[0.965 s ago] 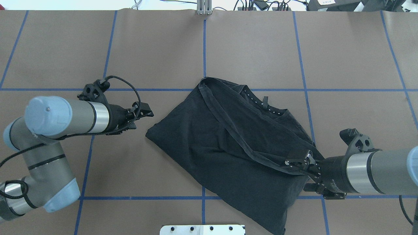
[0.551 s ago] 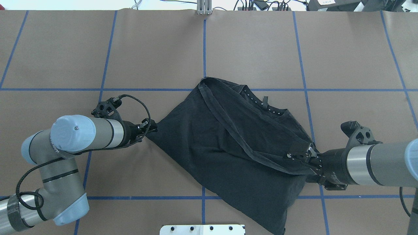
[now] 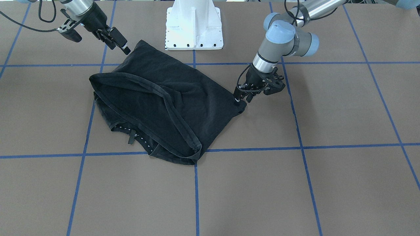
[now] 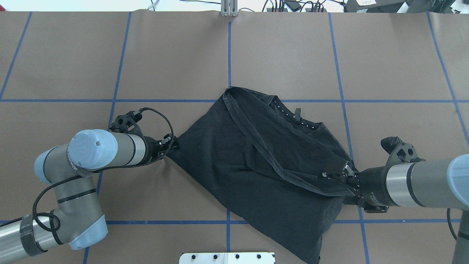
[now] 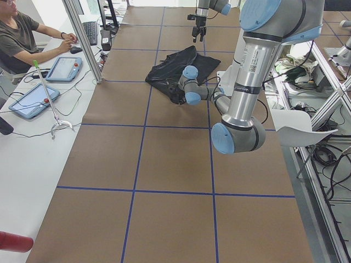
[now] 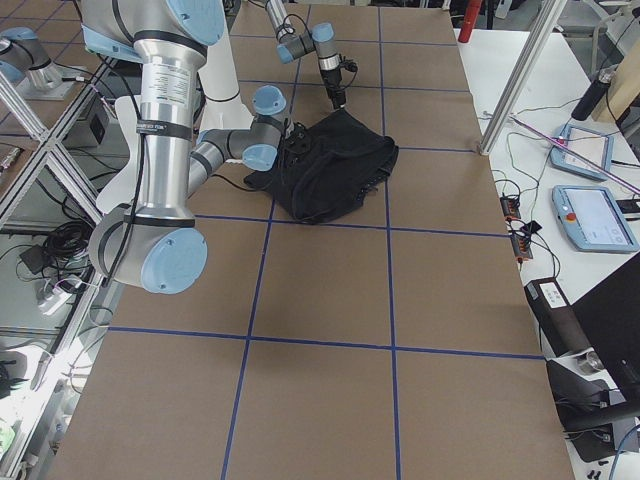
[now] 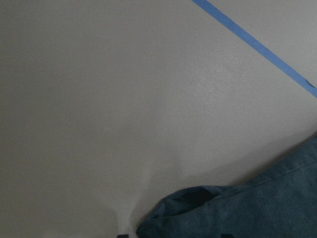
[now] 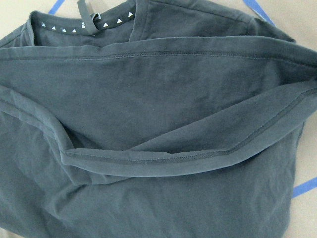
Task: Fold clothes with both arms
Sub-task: 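Pull the shirt edge away from the robot with the left gripper while the right releases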
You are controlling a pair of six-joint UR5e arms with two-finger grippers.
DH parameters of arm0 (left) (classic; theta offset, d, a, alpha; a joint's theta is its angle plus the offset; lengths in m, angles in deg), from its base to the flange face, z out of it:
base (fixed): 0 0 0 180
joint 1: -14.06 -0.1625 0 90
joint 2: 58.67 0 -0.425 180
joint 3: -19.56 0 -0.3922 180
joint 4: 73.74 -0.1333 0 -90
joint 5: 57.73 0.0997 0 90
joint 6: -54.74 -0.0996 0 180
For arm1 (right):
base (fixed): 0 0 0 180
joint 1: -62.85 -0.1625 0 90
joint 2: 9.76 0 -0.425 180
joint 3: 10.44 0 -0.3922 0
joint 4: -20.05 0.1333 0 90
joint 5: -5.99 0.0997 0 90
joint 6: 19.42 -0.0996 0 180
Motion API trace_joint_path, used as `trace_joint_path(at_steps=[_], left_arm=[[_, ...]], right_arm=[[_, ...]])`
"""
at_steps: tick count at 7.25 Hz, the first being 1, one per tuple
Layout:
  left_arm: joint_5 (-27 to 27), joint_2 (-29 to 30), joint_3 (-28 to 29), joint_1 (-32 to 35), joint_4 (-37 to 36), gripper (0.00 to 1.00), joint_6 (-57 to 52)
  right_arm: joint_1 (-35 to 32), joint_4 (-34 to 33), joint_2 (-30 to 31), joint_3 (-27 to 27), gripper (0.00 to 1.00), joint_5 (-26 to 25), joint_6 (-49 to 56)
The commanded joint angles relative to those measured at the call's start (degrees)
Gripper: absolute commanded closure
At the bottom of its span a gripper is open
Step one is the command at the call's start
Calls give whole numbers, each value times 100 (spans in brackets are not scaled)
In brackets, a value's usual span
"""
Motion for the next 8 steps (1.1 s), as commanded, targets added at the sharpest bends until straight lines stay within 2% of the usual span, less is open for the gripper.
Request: trace_joint_path(at_steps=[1, 2, 5, 7, 8], left_arm=[[1, 1, 4, -3, -6, 73, 7], [-7, 1, 12, -3, 2, 100, -2], [-16, 18, -31, 14, -6, 100, -81], [1, 70, 38, 425, -42, 100, -962], [-34, 567, 500, 1089, 19, 100, -1630]], right_arm=[[0, 1, 0, -3, 0, 2, 0], [0, 1, 0, -3, 0, 2, 0], [-26, -8, 0, 5, 0, -7, 0], [-114, -8, 0, -3, 0, -7, 0], [-149, -8, -61, -12, 0, -7, 0]])
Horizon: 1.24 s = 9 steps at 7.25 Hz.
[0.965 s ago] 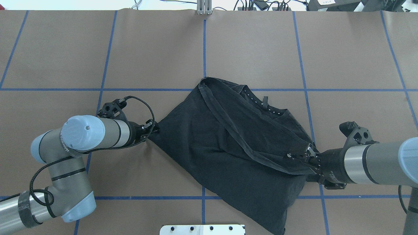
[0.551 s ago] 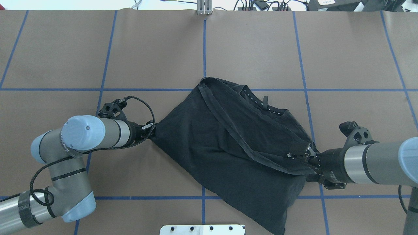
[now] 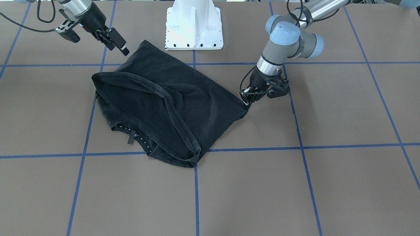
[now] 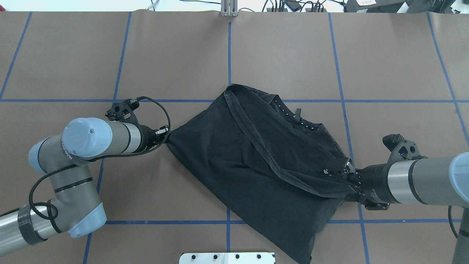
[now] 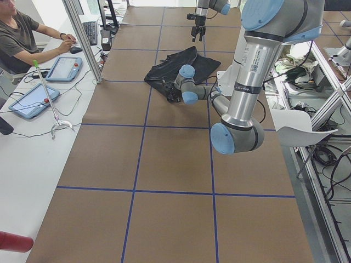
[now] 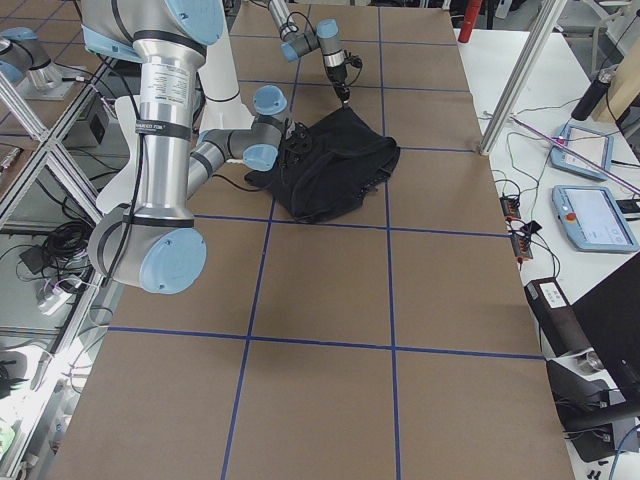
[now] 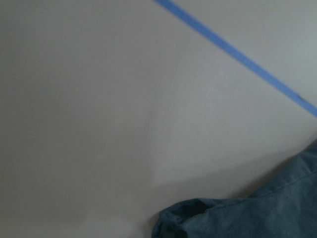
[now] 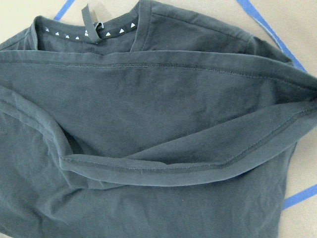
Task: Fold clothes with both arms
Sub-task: 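Pull the shirt edge away from the robot with the left gripper while the right releases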
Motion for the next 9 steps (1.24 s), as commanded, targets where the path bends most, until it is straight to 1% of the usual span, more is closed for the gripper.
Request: trace_joint_path(at_steps=[1, 2, 3, 4, 5, 6, 7, 8, 9], left_arm=[[-30, 1088, 1138, 961, 51, 100, -930], [-39, 1895, 2033, 1217, 95, 100, -1019], [-31, 2747, 3269, 1411, 496, 100, -1028], [-4, 3313, 4317, 1465, 943, 100, -1046], [126, 3649, 4719, 1500, 983, 100, -1063], [119, 3696, 4749, 1561, 992, 66, -1342], [-38, 3662, 4497, 1710, 931, 26, -1762], [-361, 3287, 3876, 1729, 774, 24, -1784], [-599, 2544, 2922, 1755, 659, 25, -1793]], right_arm=[[-77, -9, -72, -1, 0, 0, 0], [-112, -9, -81, -9, 0, 0, 0], [-156, -9, -90, -9, 0, 0, 0], [-165, -140, -177, -18, 0, -26, 0], [-173, -541, -474, -18, 0, -35, 0], [-182, -954, -755, -18, 0, -53, 9], [-174, -1315, -1001, -88, 0, -114, 78], [-147, -1388, -1300, -263, 0, -193, 375], [-51, -1572, -1520, -517, 0, -193, 787]])
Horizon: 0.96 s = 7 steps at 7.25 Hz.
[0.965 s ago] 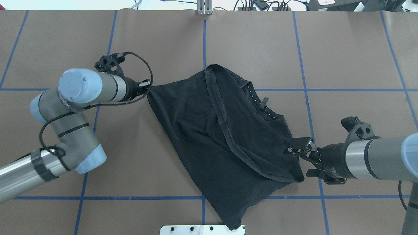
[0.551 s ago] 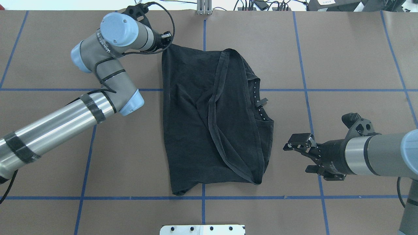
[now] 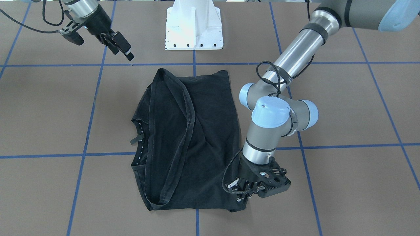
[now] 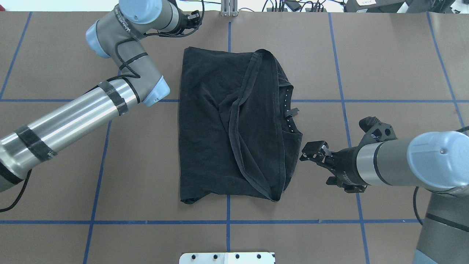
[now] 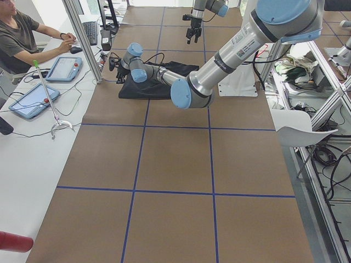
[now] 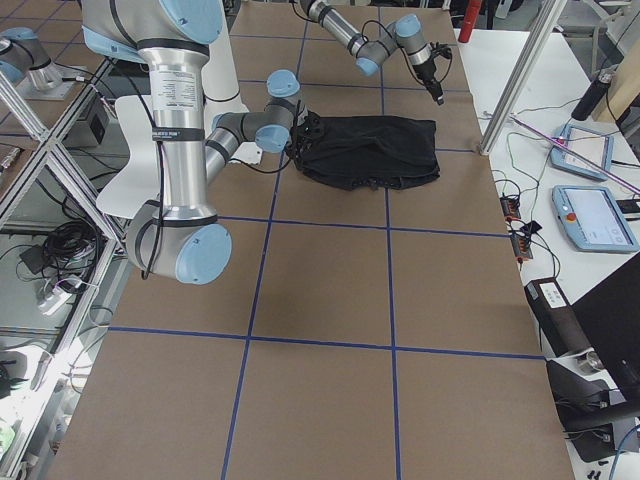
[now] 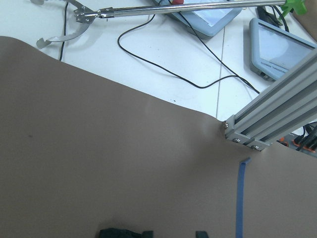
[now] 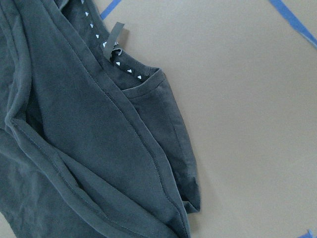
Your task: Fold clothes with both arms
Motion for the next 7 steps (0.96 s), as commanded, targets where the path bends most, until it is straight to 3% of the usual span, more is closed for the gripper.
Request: trace_joint_path(at_steps=[1, 3, 4, 6, 7], left_arm=[[-492, -1454, -1889, 36, -399, 26, -94], [-502, -2040, -2635, 44, -568, 26, -104], [-494, -2207, -2742, 44, -568, 26, -104], [-450, -2463, -2848, 45, -560, 27, -95], [-441, -2481, -2875, 53, -560, 27, -95]], right_arm=[[176, -638, -786, -541, 0, -33, 1531], [474, -1832, -1700, -1006, 0, -172, 3371], [789, -2237, -2140, -1349, 0, -678, 4267], [828, -2916, -3150, -2288, 15, -972, 5807], [828, -2918, -3233, -2493, 19, -1008, 6310]])
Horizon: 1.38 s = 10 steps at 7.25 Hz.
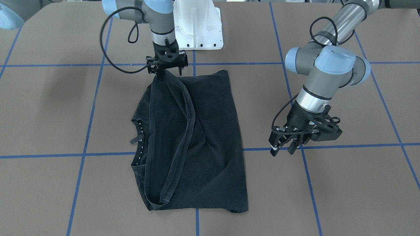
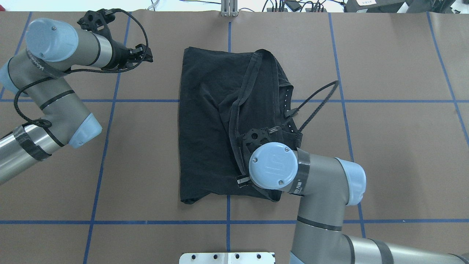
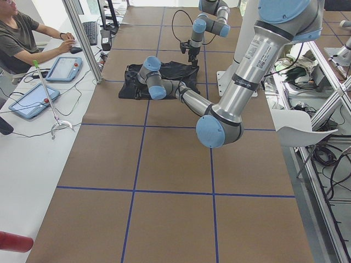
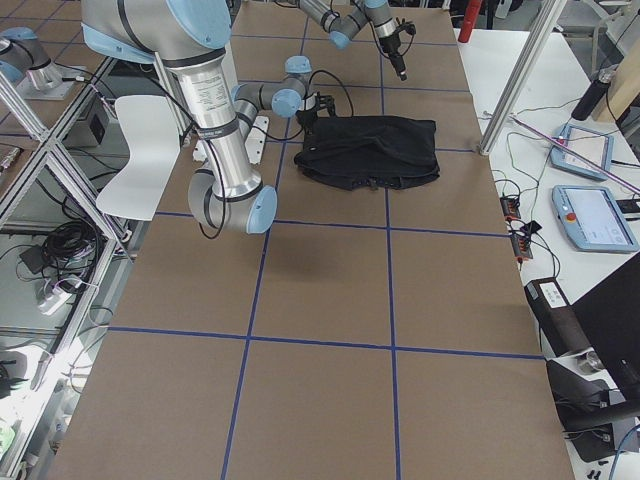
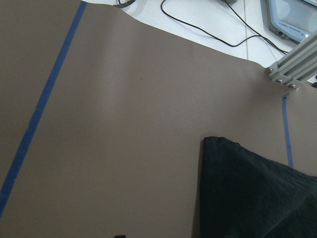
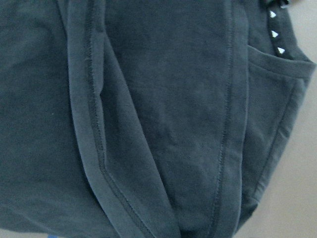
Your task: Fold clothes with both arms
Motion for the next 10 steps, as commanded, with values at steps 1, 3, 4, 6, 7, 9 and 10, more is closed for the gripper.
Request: trace_joint_path(at_steps=[1, 3, 4, 6, 7, 9, 10], left_arm=[[35, -89, -74, 5, -7, 27, 12], [35, -98, -110, 5, -7, 27, 12], [35, -98, -110, 5, -7, 28, 12], [26, -90, -119, 5, -7, 28, 12], [26, -90, -145, 5, -7, 28, 12], [26, -98, -145, 5, -16, 28, 12], [26, -98, -154, 5, -16, 28, 29]], right_arm=[[21, -151, -361, -541, 27, -130, 925], [47, -160, -379, -596, 41, -148, 927], [64, -160, -440, -665, 42, -148, 927], [65, -160, -459, -666, 100, -139, 927], [38, -169, -459, -649, 100, -122, 927], [-128, -230, -459, -579, 100, -52, 1057], [-233, -465, -459, -378, 100, 53, 1137]])
